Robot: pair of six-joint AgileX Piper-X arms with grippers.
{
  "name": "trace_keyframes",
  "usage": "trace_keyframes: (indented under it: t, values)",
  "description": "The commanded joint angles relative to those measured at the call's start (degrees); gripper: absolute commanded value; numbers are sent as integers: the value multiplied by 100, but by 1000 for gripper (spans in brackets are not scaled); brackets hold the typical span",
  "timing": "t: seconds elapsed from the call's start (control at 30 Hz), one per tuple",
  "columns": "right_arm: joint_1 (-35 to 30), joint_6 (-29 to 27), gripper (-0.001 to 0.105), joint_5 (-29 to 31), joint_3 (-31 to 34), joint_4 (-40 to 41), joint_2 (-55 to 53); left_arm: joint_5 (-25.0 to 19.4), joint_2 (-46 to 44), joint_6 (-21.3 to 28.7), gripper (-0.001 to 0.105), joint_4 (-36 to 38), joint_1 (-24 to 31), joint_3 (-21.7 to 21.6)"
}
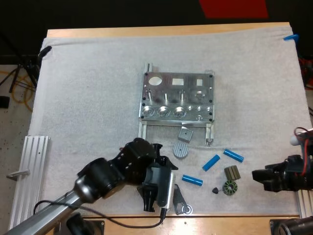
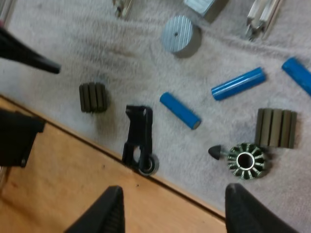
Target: Load cells from right to left
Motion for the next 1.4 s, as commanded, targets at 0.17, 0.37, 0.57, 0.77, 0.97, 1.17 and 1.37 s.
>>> trace_keyframes:
  t: [0.17, 0.37, 0.57, 0.77, 0.97, 1.17, 1.37]
  values:
    - [307, -104, 47, -57, -53, 41, 324, 2, 568, 501, 60, -269, -31, -36]
    - [346, -104, 47, -57, -53, -135, 440, 2, 1145, 832, 60, -689, -31, -36]
    - [346, -104, 47, -57, -53, -391, 440, 2, 1746, 1029, 60, -957, -31, -36]
    - [346, -104, 47, -57, -53, -485, 440, 2, 2313, 1085, 60, -1327, -31, -36]
    - [346, -104, 47, -46, -53, -575, 440, 2, 2785, 1085, 60, -1635, -31, -36]
    - [346, -104, 47, -46, -53, -704, 440, 13, 3116, 1091, 60, -1832, -31, -36]
    - [346, -104, 47, -46, -53, -714, 440, 13, 3430, 1091, 60, -1940, -31, -36]
